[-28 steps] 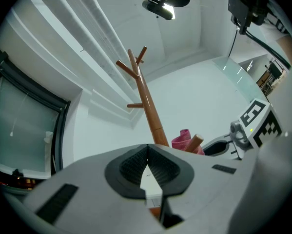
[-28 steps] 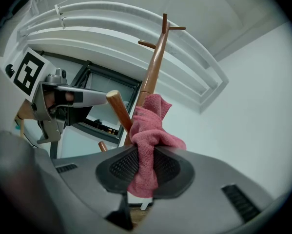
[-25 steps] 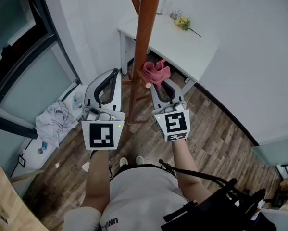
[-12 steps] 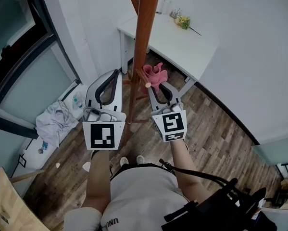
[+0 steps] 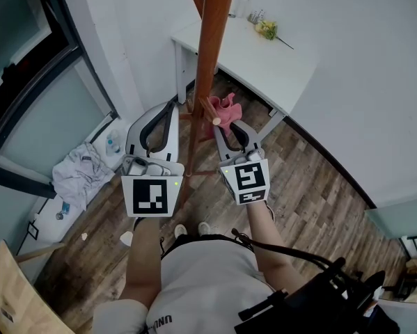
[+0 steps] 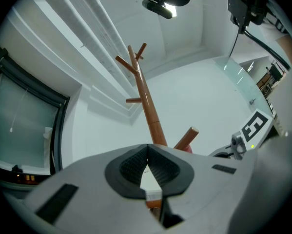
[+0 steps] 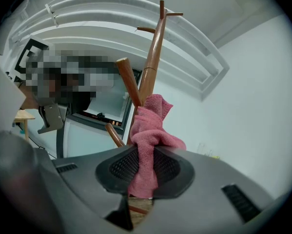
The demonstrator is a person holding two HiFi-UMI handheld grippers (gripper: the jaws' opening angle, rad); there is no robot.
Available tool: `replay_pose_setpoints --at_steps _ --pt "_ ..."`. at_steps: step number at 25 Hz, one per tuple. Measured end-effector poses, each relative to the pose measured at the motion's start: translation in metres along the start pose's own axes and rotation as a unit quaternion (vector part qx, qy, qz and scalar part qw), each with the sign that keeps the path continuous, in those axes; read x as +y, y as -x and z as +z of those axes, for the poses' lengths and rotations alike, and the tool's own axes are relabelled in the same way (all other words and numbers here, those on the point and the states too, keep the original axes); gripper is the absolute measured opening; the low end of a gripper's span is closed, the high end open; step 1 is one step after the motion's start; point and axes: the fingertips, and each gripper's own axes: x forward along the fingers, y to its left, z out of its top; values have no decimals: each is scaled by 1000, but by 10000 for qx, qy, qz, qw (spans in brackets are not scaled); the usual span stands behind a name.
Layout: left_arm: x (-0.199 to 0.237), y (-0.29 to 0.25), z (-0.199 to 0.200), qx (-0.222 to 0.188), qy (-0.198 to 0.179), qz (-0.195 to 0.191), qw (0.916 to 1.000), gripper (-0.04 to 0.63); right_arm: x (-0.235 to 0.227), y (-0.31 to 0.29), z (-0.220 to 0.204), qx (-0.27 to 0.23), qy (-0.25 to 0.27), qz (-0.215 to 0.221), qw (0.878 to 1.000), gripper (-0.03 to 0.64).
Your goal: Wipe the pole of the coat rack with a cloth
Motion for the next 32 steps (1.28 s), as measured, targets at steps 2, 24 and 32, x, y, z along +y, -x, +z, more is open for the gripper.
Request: replay_pose_setpoints --at_steps 2,24,32 --pt "1 1 -3 39 63 11 10000 14 1 -1 -3 37 -17 10 10000 78" --pt "-19 17 -50 643 -459 -432 9959 14 15 -2 -42 567 -143 206 9981 78" --pt "-27 20 -69 876 -279 -542 9943 14 20 -8 -53 716 -162 274 9969 78"
